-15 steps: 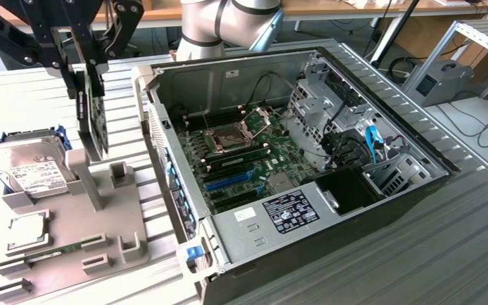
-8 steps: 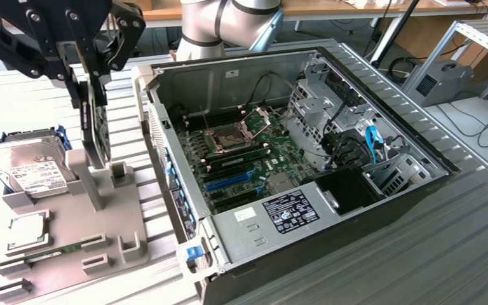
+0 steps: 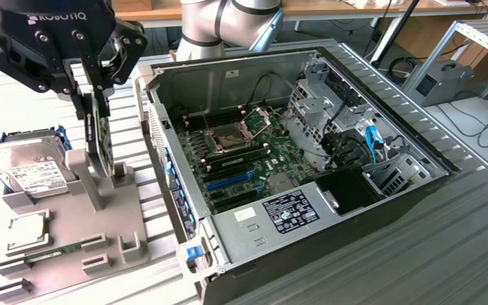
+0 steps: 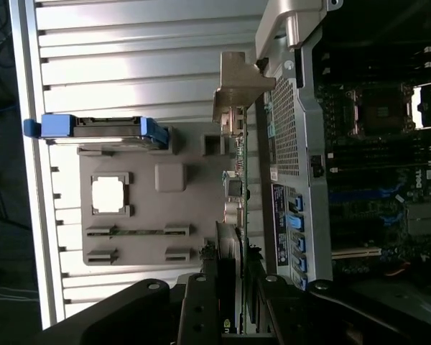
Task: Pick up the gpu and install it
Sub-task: 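Pick up the gpu and move the gpu toward the slot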
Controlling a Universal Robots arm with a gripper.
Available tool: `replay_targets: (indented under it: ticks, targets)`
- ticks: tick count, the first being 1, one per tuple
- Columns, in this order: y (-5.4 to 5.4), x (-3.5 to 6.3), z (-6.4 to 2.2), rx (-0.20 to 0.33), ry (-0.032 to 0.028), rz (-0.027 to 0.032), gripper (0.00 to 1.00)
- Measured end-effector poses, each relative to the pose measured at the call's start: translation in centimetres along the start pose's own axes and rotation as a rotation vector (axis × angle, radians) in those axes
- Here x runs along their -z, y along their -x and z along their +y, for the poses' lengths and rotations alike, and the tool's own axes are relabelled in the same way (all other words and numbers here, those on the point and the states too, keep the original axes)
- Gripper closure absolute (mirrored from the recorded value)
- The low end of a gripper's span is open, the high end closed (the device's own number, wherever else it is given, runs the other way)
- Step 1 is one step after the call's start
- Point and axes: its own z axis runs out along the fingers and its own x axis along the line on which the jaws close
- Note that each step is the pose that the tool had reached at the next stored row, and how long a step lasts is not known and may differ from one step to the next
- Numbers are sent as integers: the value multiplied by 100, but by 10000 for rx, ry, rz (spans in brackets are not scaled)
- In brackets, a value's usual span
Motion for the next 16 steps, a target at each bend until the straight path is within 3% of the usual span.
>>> replay_targets:
  ticks: [3, 16]
  targets:
    - [6, -39, -1, 1, 0, 0, 74]
    - [67, -42, 4, 0, 0, 0, 74]
